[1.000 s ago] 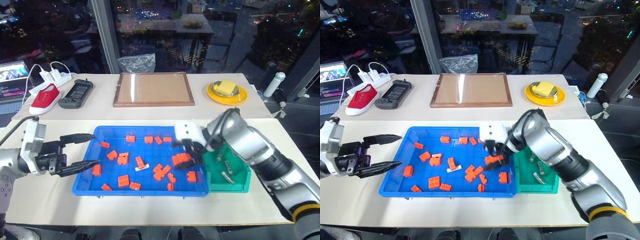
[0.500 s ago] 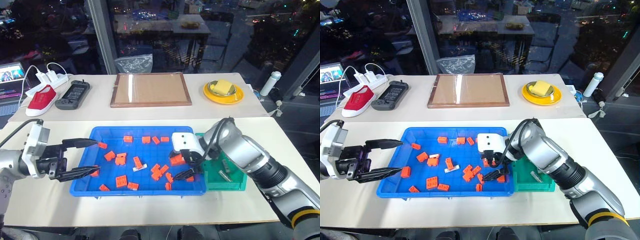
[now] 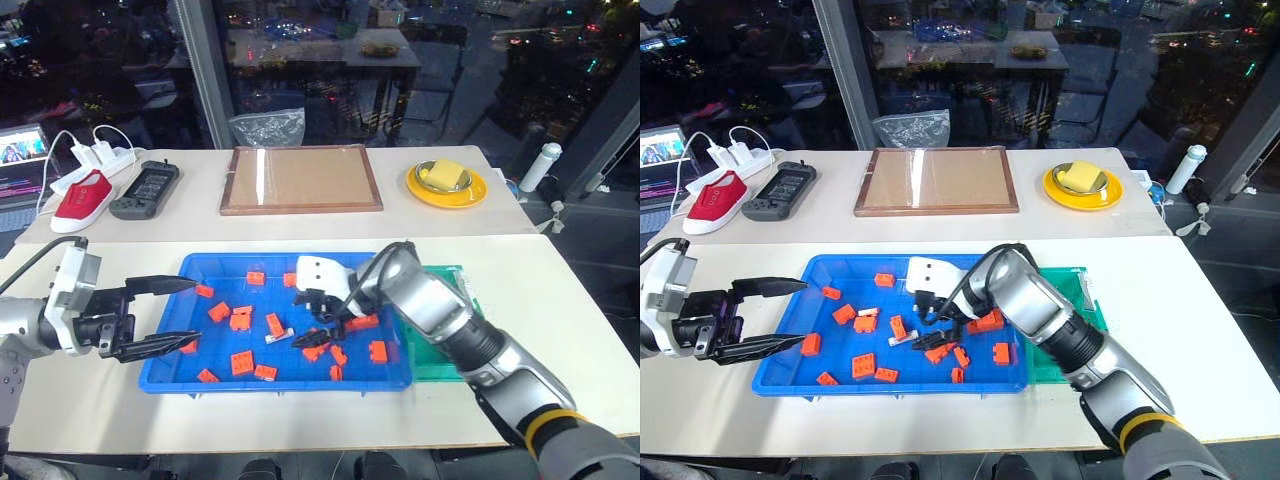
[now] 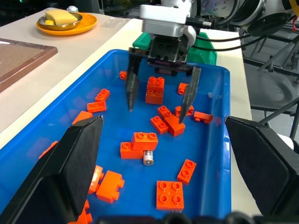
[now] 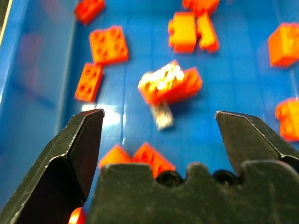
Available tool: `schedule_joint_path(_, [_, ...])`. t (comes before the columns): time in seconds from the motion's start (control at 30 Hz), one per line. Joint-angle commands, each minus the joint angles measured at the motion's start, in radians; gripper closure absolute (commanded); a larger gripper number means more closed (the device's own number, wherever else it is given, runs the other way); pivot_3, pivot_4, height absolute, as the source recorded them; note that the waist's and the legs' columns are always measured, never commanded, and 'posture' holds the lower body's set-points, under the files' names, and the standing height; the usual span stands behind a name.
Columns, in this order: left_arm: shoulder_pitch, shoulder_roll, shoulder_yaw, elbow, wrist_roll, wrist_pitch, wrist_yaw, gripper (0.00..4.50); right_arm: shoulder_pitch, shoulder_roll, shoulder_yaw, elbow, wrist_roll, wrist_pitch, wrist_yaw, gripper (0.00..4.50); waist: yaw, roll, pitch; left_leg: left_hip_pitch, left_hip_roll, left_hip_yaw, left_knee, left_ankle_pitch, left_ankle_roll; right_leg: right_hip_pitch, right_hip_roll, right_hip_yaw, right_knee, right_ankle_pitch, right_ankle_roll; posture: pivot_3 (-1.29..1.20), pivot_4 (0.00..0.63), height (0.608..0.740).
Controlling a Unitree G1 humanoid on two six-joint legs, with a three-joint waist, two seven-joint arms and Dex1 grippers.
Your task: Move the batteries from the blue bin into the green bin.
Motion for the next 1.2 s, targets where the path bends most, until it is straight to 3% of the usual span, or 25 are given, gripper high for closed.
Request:
schedule_joint_path(0.03, [-0.018,0.014,0.012,-0.015,-0.006,-0.006,0.007,0.0,-0.041,0.048,-0.039,0.029,0.001,-0.014,-0.04,0.06,0.0,0.0,0.0,0.0,0.0,0.0,0.0,0.0,0.0,0.0,0.0,0.0,0.0,0.0,0.0,0.0,0.15,0.74])
schedule_joint_path(0.3, [-0.014,0.016,0.023,-0.018,-0.003,-0.011,0.012,0.0,-0.014,0.102,-0.014,0.068,0.005,-0.02,-0.061,0.06,-0.001,0.0,0.0,0.0,0.0,0.0,-0.001,0.0,0.0,0.0,0.0,0.0,0.0,0.0,0.0,0.0,0.15,0.74])
schedule_joint_path(0.33, [-0.014,0.016,0.024,-0.019,-0.004,-0.011,0.013,0.0,-0.011,0.109,-0.014,0.074,0.004,-0.018,-0.066,0.57,-0.002,0.0,0.0,0.001,0.0,0.0,-0.001,0.0,0.0,0.0,0.0,0.0,0.001,0.0,0.0,0.0,0.15,0.74])
schedule_joint_path(0.57, [-0.031,0.017,0.047,-0.032,-0.045,0.016,0.034,0.0,-0.013,0.138,-0.03,0.117,-0.004,-0.023,-0.095,2.74,-0.005,0.0,0.0,0.0,0.0,-0.001,-0.001,0.0,0.0,0.0,0.001,0.0,0.001,0.0,0.0,0.0,0.15,0.74])
schedule_joint_path(1.03, [-0.025,0.02,0.037,-0.032,-0.029,0.004,0.028,0.0,-0.008,0.127,-0.018,0.124,-0.016,0.008,-0.092,2.74,-0.015,0.0,0.0,0.001,0.001,-0.001,-0.002,0.0,0.0,0.0,0.001,0.0,0.001,0.0,0.0,0.0,0.15,0.74])
schedule_joint_path(1.07, [-0.026,0.02,0.036,-0.031,-0.028,0.003,0.028,0.0,-0.007,0.127,-0.019,0.127,-0.017,0.01,-0.094,3.25,-0.016,0.0,0.0,0.001,0.001,-0.001,-0.002,0.0,0.0,0.0,0.001,0.0,0.001,0.0,0.0,0.0,0.15,0.74])
schedule_joint_path(1.1, [-0.026,0.019,0.035,-0.03,-0.027,0.002,0.028,0.0,-0.008,0.127,-0.019,0.13,-0.018,0.013,-0.096,3.35,-0.017,0.0,0.0,0.001,0.001,-0.001,-0.002,0.0,0.0,0.0,0.001,0.0,0.001,0.0,0.0,0.0,0.15,0.74])
schedule_joint_path(1.2, [-0.026,0.018,0.032,-0.03,-0.025,0.0,0.028,0.0,-0.009,0.128,-0.023,0.135,-0.02,0.015,-0.101,4.29,-0.019,0.0,0.0,0.001,0.001,-0.001,-0.002,0.0,0.0,0.0,0.001,0.0,0.001,0.0,0.0,0.0,0.15,0.74])
